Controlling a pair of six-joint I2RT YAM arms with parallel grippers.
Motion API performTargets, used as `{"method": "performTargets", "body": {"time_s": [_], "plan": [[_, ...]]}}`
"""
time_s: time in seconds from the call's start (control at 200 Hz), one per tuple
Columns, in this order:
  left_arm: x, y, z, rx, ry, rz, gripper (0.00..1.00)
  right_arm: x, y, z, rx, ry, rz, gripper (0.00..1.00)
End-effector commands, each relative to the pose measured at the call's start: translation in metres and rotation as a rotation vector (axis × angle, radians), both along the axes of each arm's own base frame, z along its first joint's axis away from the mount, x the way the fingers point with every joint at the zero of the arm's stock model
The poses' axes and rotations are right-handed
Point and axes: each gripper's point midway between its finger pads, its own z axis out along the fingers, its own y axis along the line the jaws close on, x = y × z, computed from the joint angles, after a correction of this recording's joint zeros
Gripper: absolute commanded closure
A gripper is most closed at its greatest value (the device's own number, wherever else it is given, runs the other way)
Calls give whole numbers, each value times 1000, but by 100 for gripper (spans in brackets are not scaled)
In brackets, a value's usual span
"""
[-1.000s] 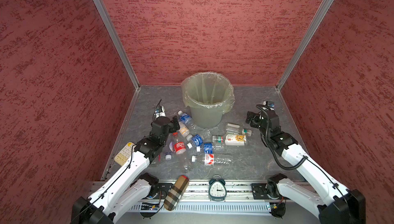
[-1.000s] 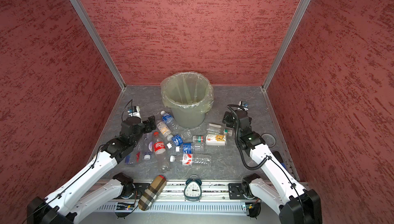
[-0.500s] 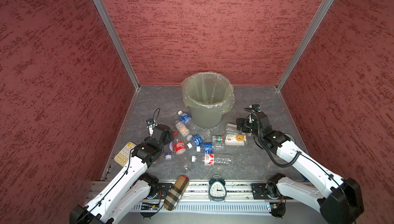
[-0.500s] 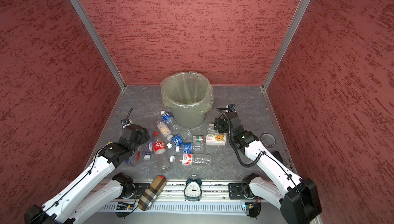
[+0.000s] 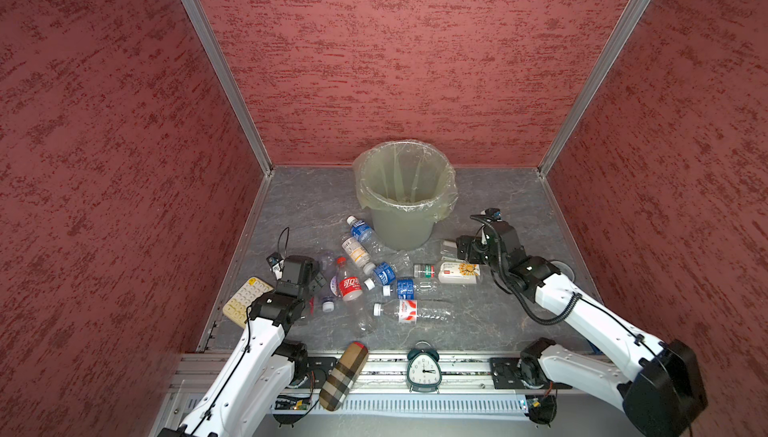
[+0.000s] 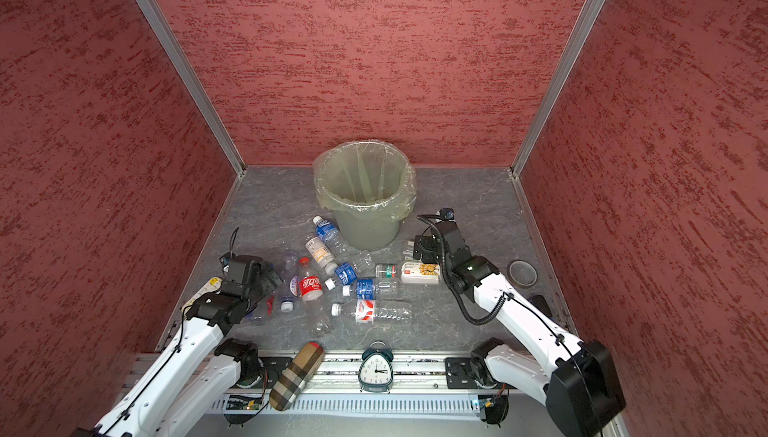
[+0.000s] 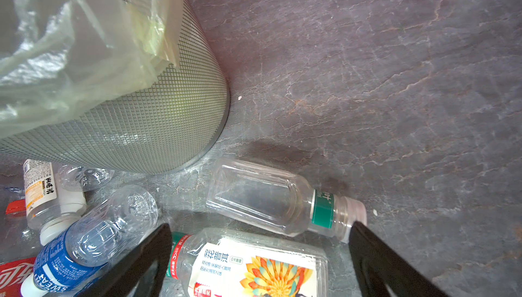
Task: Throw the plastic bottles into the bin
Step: 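Move the left gripper over the blue-capped bottle while the right gripper approaches the bottles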
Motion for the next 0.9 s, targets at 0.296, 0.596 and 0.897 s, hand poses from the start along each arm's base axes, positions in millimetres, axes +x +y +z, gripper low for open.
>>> {"method": "performTargets", "body": {"time_s": [0.296, 0.596, 0.897], "plan": [[1, -7, -17, -66, 132, -12, 3, -3, 4, -9, 4, 36, -6, 1], [1, -7, -18, -83, 131, -8, 19, -3, 8, -14, 8, 47, 0, 3], [3, -14, -31, -144, 177, -19, 18, -3, 9, -16, 9, 48, 0, 5]]}}
